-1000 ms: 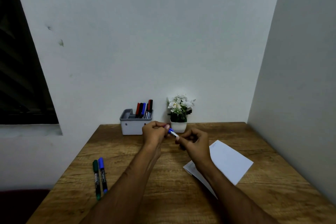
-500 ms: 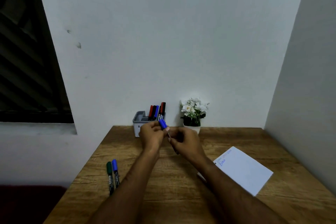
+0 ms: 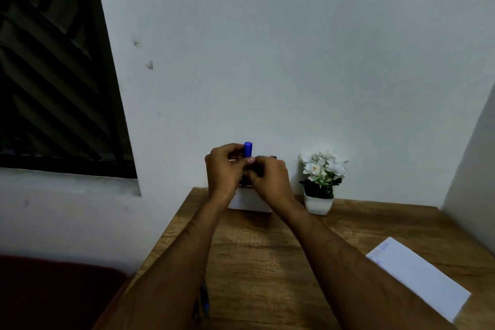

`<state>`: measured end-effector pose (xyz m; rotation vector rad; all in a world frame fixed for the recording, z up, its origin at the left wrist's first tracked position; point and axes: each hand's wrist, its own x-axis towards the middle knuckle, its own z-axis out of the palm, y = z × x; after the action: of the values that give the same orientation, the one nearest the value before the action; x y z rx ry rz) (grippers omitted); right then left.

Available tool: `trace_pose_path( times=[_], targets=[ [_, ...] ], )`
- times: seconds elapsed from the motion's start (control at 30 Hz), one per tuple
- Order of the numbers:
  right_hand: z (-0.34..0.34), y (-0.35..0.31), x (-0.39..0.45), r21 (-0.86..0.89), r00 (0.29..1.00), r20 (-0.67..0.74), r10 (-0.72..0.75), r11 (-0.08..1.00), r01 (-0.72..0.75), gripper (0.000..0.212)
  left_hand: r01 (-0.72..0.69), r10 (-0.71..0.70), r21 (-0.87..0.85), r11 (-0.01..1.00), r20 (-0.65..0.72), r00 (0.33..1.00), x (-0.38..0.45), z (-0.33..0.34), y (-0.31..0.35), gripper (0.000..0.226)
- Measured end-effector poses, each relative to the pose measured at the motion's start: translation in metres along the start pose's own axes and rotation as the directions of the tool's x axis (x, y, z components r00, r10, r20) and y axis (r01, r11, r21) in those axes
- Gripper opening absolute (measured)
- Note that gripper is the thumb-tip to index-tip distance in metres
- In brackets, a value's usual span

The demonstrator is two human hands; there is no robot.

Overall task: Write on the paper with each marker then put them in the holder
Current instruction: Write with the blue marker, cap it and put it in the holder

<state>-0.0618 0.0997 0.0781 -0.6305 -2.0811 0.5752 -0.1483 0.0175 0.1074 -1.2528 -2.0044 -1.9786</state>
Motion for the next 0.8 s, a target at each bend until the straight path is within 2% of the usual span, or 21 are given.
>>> trace_pose_path(
  times=[0.17, 0.43, 0.67, 0.8],
  targets=[
    [0.015, 0.004, 0.021, -0.003, 1.000, -0.002, 0.028, 1.000, -0.028, 0.009, -0.037, 0.033, 0.077, 0.996, 0.046, 0.998, 0.030, 0.003, -0.019, 0.028],
    [0.030, 0.026, 0.022, -0.116, 0.988, 0.043, 0.151, 0.983, -0.146, 0.015, 0.062, -0.075, 0.118, 0.991, 0.104, 0.992, 0.032, 0.024, -0.057, 0.028],
    [0.031, 0.028, 0.018, -0.187, 0.985, 0.038, 0.166, 0.970, -0.156, 0.017, 0.166, -0.174, 0.094, 0.982, 0.084, 0.981, 0.023, 0.023, -0.072, 0.029],
    [0.022, 0.023, 0.007, -0.177, 0.981, -0.034, 0.191, 0.965, -0.193, 0.016, 0.187, -0.195, 0.111, 0.976, 0.064, 0.979, 0.014, 0.014, -0.072, 0.028]
  ],
)
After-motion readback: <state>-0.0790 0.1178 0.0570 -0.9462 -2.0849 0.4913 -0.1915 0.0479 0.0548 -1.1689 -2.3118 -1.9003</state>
